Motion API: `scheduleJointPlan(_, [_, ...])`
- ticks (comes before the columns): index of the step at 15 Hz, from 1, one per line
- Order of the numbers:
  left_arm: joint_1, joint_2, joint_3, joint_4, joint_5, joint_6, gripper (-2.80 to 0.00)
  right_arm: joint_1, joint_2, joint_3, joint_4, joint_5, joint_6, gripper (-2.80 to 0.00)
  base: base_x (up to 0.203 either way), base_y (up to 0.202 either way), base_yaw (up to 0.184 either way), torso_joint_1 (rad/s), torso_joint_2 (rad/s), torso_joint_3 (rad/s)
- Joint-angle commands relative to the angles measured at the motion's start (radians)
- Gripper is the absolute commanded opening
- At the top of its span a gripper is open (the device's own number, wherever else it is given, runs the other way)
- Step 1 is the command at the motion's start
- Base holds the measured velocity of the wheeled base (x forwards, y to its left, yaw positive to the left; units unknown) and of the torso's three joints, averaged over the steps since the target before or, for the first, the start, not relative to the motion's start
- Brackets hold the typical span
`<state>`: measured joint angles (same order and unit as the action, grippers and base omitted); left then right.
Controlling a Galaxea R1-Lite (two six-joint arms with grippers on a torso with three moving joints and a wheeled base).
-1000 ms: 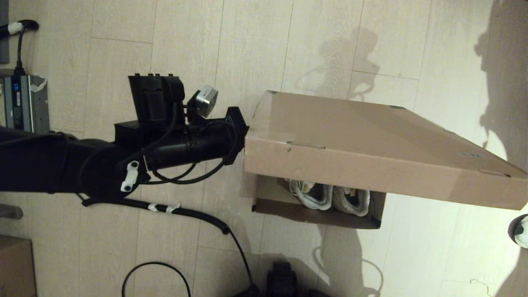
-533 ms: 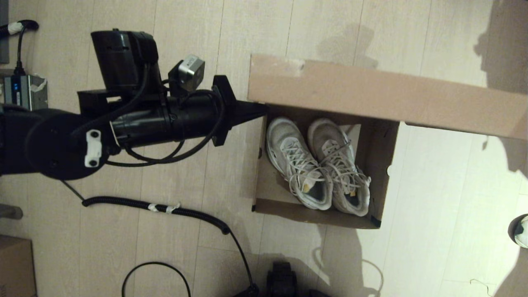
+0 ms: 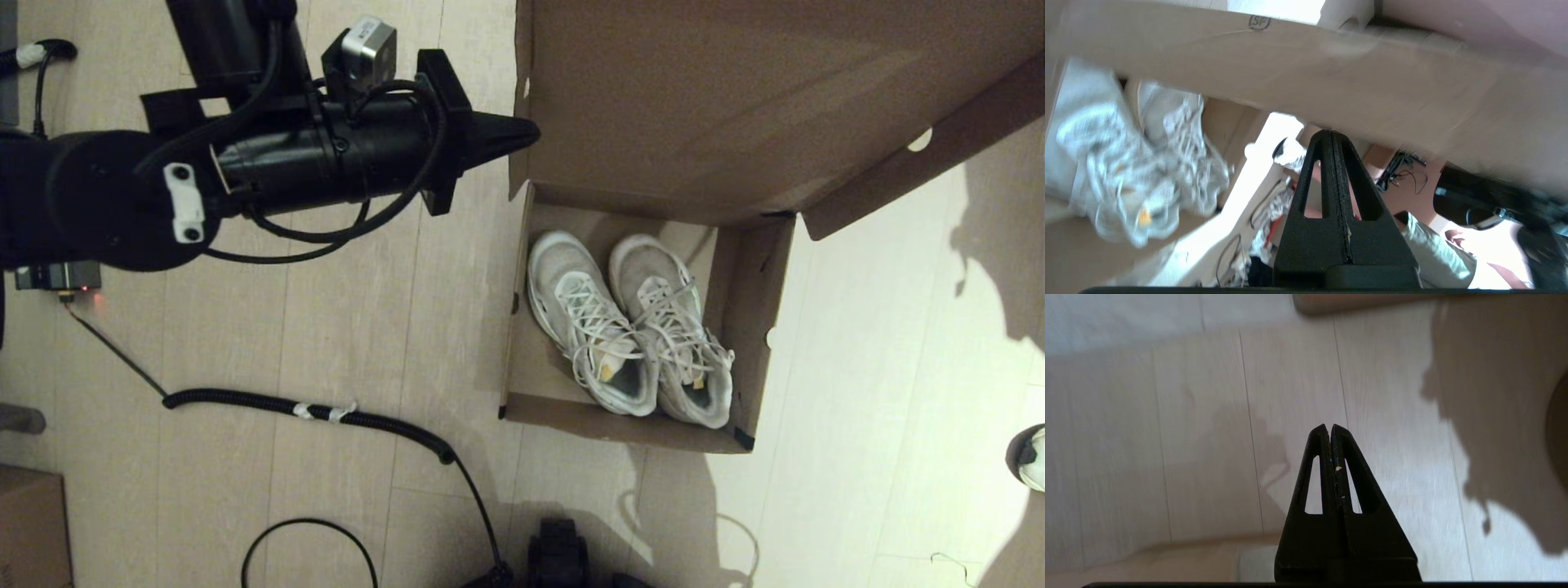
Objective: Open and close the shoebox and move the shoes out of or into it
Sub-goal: Open the shoe box
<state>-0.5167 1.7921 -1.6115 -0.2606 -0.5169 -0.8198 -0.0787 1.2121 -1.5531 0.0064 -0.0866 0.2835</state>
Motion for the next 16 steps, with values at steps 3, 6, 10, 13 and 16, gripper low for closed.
scheduleJointPlan(3, [-0.001, 0.199, -0.215, 0.015, -0.003, -0.005, -2.80, 0.000, -0.053, -0.157, 0.186, -0.017, -0.077, -2.80, 0.000, 0.000, 0.000, 0.000, 0.00, 0.000])
scheduleJointPlan(6, [-0.001, 0.290, -0.334, 0.060, 0.001, -0.003, -2.80, 0.000, -0.101, -0.077, 0.250, -0.020, -0.136, -2.80, 0.000, 0.000, 0.000, 0.000, 0.00, 0.000])
scheduleJointPlan(10, [0.045, 0.146, -0.160, 0.077, 0.056, 0.008, -2.80, 0.003, -0.100, 0.182, 0.244, -0.008, -0.134, -2.80, 0.000, 0.000, 0.000, 0.000, 0.00, 0.000])
scheduleJointPlan(13, [0.138, -0.002, 0.102, 0.142, 0.046, 0.145, -2.80, 0.004, -0.045, 0.422, 0.102, -0.002, -0.144, -2.80, 0.000, 0.000, 0.000, 0.000, 0.00, 0.000])
scheduleJointPlan(16, [0.238, -0.081, 0.365, 0.182, 0.039, 0.447, -2.80, 0.005, 0.128, 0.595, -0.167, -0.001, -0.228, -2.80, 0.000, 0.000, 0.000, 0.000, 0.00, 0.000])
